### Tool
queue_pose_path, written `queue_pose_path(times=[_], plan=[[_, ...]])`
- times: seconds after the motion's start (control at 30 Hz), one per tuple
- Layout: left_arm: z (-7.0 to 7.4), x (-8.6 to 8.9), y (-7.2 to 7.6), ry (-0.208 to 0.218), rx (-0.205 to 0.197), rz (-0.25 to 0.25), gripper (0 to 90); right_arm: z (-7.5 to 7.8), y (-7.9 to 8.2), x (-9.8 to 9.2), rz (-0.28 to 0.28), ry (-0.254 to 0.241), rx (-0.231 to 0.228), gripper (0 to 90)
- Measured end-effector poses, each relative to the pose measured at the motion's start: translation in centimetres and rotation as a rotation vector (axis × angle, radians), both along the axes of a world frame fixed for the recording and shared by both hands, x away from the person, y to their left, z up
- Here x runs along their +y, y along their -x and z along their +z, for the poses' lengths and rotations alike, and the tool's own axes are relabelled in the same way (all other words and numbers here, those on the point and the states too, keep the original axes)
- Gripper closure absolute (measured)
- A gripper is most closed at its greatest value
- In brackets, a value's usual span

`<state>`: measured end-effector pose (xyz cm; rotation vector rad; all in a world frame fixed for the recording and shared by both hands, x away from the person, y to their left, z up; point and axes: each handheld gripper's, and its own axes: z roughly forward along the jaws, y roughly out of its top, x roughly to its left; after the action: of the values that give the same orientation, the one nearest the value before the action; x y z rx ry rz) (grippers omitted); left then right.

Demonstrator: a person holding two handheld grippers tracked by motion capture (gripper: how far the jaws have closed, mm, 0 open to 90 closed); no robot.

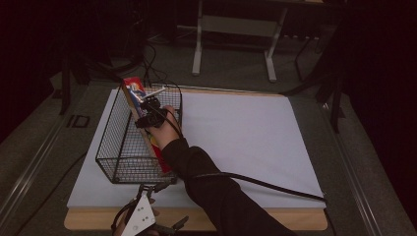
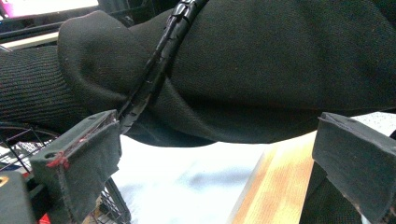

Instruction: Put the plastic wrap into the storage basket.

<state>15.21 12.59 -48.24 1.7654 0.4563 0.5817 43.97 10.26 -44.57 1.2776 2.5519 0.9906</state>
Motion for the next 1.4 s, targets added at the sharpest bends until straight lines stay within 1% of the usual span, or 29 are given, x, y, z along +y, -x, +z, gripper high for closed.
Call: queue_pose_path(times=[0.1,0.13,0.23,0.43,0.5,0.53,0.57,0.6,0.63,0.7,0.73,0.77,0.8,0.87,0.9,0.93,0.97,1.07,1.13,1.27,1.33,1.4], plan=[[0.0,0.0,0.0,-0.001,0.001,-0.001,1.9,0.1,-0.1,0.1,0.007,0.008,-0.003,37.6],[0.0,0.0,0.0,-0.001,0.001,-0.001,1.8,0.1,-0.1,0.1,0.018,0.019,-0.013,37.0],[0.0,0.0,0.0,-0.002,0.003,-0.002,1.8,0.1,-0.1,0.1,0.03,0.023,-0.018,36.1],[0.0,0.0,0.0,0.001,0.005,-0.003,1.8,0.2,-0.1,-0.3,0.054,0.007,-0.021,32.7],[0.0,0.0,0.0,0.0,0.005,-0.003,1.8,0.4,0.1,-0.5,0.068,-0.005,-0.038,27.6],[-0.1,0.0,0.0,-0.001,0.006,-0.003,1.8,0.9,0.4,-0.7,0.079,-0.015,-0.069,22.3],[-0.1,0.0,-0.1,-0.001,0.006,-0.003,1.8,1.2,0.5,-0.8,0.096,-0.025,-0.079,18.8],[-0.1,0.0,-0.1,-0.001,0.007,-0.002,1.8,1.2,0.5,-0.8,0.096,-0.025,-0.079,18.8],[-0.1,0.0,-0.1,0.0,0.007,-0.002,1.8,1.6,0.7,-1.0,0.108,-0.039,-0.08,16.2],[-0.1,-0.1,-0.1,-0.001,0.007,-0.002,1.8,2.4,1.0,-1.5,0.137,-0.031,-0.109,14.9],[-0.1,-0.1,-0.1,-0.002,0.007,-0.001,1.8,3.2,1.2,-2.3,0.154,-0.051,-0.126,13.8],[-0.1,-0.1,-0.1,-0.003,0.008,-0.001,1.8,3.2,1.2,-2.3,0.154,-0.051,-0.126,13.8],[-0.1,-0.1,-0.1,-0.005,0.008,0.0,1.8,3.6,1.3,-2.7,0.159,-0.052,-0.138,13.8],[-0.1,-0.2,-0.2,-0.008,0.011,0.0,1.8,4.2,1.4,-3.8,0.168,-0.061,-0.143,13.8],[-0.1,-0.2,-0.2,-0.009,0.012,-0.001,1.8,4.5,1.5,-4.3,0.172,-0.071,-0.144,13.8],[-0.2,-0.2,-0.2,-0.01,0.013,-0.002,1.8,4.9,1.7,-5.5,0.177,-0.08,-0.152,13.8],[-0.2,-0.3,-0.2,-0.009,0.013,-0.002,1.8,4.9,1.7,-5.5,0.177,-0.08,-0.152,13.8],[-0.2,-0.4,-0.3,-0.009,0.019,-0.007,1.8,5.3,1.8,-7.6,0.176,-0.116,-0.157,13.9],[-0.3,-0.5,-0.4,-0.016,0.02,-0.007,1.8,5.5,1.9,-9.0,0.174,-0.125,-0.158,13.9],[-0.3,-0.6,-0.5,-0.017,0.021,-0.008,1.8,5.8,2.0,-11.8,0.158,-0.135,-0.163,14.2],[-0.4,-0.7,-0.6,-0.026,0.027,-0.007,1.8,5.7,2.1,-13.2,0.153,-0.132,-0.164,14.3],[-0.4,-0.8,-0.6,-0.026,0.026,-0.005,1.8,5.6,2.1,-14.6,0.143,-0.132,-0.168,14.3]])
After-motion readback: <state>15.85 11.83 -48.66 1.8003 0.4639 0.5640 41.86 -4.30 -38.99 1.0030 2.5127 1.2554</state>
